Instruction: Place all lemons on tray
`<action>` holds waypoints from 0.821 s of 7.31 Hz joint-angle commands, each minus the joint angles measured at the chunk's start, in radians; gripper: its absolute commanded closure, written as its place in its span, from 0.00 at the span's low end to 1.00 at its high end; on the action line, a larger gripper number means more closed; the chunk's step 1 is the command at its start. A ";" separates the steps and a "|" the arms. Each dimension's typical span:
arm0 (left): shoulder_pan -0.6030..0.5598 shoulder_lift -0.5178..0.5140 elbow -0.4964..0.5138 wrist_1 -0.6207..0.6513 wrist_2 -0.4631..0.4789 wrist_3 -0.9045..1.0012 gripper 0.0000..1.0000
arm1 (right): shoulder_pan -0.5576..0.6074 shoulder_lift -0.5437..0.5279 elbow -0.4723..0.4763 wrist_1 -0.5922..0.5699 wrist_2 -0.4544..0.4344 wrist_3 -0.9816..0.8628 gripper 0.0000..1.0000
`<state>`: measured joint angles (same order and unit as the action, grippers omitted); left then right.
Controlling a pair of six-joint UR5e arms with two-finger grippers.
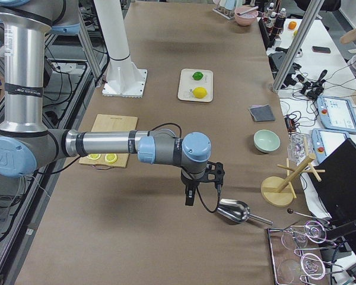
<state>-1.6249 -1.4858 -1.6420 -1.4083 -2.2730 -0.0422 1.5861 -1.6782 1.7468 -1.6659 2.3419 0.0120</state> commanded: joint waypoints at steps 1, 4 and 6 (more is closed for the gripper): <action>-0.013 -0.033 -0.016 0.052 0.053 0.051 0.02 | 0.000 -0.005 0.002 0.000 0.002 0.000 0.01; 0.002 -0.031 -0.048 0.048 0.049 0.055 0.02 | 0.000 -0.011 0.014 0.000 0.001 0.000 0.01; 0.013 -0.027 -0.052 0.040 0.038 0.062 0.02 | 0.000 -0.011 0.014 0.000 0.001 0.000 0.01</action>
